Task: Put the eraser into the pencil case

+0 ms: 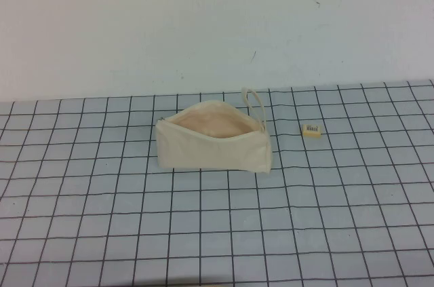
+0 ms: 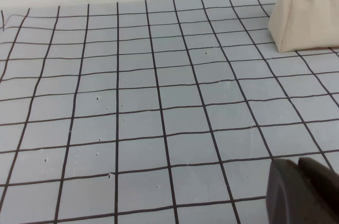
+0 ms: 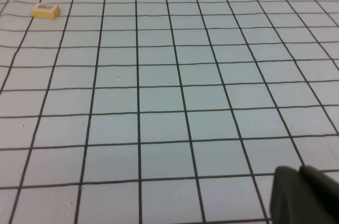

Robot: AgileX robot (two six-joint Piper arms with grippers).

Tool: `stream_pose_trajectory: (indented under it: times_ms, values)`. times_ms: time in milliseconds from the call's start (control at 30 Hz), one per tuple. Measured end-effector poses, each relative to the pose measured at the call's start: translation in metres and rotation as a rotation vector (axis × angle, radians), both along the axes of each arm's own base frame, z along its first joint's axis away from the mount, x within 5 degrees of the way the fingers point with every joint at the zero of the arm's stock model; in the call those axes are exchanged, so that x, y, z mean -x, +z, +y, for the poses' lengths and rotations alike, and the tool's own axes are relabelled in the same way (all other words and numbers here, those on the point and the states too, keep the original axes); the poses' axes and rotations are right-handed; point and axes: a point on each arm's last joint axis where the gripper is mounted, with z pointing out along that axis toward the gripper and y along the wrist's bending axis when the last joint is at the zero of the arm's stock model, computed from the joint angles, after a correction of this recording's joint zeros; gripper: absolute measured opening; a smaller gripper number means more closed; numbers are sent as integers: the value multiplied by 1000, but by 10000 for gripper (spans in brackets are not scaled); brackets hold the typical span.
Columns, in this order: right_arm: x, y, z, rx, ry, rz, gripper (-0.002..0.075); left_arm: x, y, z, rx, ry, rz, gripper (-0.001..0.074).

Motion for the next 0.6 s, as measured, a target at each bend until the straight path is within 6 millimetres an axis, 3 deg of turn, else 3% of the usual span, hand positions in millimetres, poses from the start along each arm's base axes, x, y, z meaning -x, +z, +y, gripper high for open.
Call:
stream_pose_trajectory:
  times_ms: [600]
  values:
    - [0,1,-1,24,-1,-13,-3,0,0,0,0,0,0,-2]
